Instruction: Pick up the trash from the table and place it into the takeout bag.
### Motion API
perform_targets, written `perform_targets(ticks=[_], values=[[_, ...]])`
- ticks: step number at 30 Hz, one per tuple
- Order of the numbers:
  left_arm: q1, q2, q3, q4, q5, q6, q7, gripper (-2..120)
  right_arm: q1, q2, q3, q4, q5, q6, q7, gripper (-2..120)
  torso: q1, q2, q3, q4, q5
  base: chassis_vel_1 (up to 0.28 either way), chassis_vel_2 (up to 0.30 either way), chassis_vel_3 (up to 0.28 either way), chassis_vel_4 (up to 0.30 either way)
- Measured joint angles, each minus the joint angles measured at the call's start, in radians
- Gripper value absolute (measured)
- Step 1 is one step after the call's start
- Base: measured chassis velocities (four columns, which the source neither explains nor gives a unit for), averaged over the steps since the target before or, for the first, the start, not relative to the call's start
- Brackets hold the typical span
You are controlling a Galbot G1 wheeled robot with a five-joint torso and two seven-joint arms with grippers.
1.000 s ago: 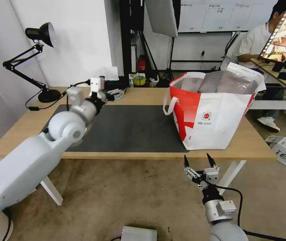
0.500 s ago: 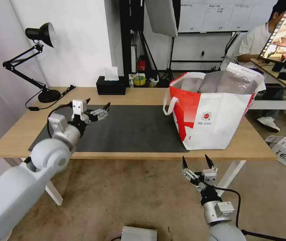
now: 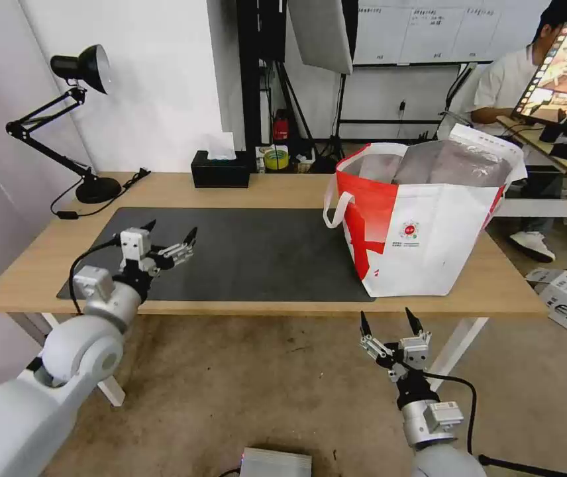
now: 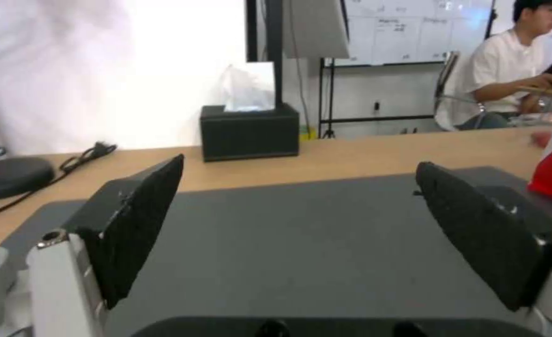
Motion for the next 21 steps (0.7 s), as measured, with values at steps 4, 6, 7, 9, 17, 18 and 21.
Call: perform_targets(ticks=[4,6,7,9,17,18,21], values=[[0.064,-0.041,-0.034,0.003,0.047,-0.031,0.012,100,-0.007,0.002,0.003,0.001,-0.006,0.002,0.0,92,0.0,0.0,0.0,-0.0001,0.0001,0.0,0.0,0.0,0.0],[0.101,-0.077,-0.065,0.009,0.082,-0.052,0.024,100,-0.01,0.003,0.008,0.002,-0.009,0.003,0.0,92,0.0,0.0,0.0,-0.0001,0.0001,0.0,0.0,0.0,0.0],[0.101,-0.077,-0.065,0.009,0.082,-0.052,0.024,100,-0.01,0.003,0.008,0.002,-0.009,0.003,0.0,92,0.0,0.0,0.0,-0.0001,0.0001,0.0,0.0,0.0,0.0],[0.137,-0.116,-0.094,0.019,0.124,-0.082,0.039,100,-0.013,0.005,0.011,0.002,-0.011,0.004,0.0,92,0.0,0.0,0.0,-0.0001,0.0,0.0,0.0,0.0,0.0],[0.213,-0.204,-0.136,0.033,0.208,-0.141,0.067,100,-0.02,0.016,0.021,-0.001,-0.017,0.005,0.0,95,0.0,0.0,0.0,0.0,0.0001,0.0,0.0,0.0,0.0],[0.213,-0.204,-0.136,0.033,0.208,-0.141,0.067,100,-0.02,0.016,0.021,-0.001,-0.017,0.005,0.0,95,0.0,0.0,0.0,0.0,0.0001,0.0,0.0,0.0,0.0],[0.239,-0.229,-0.146,0.041,0.239,-0.17,0.076,100,-0.025,0.022,0.027,-0.001,-0.02,0.006,0.0,95,0.0,0.0,0.0,-0.0002,0.0001,0.0,0.0,0.0,0.0]])
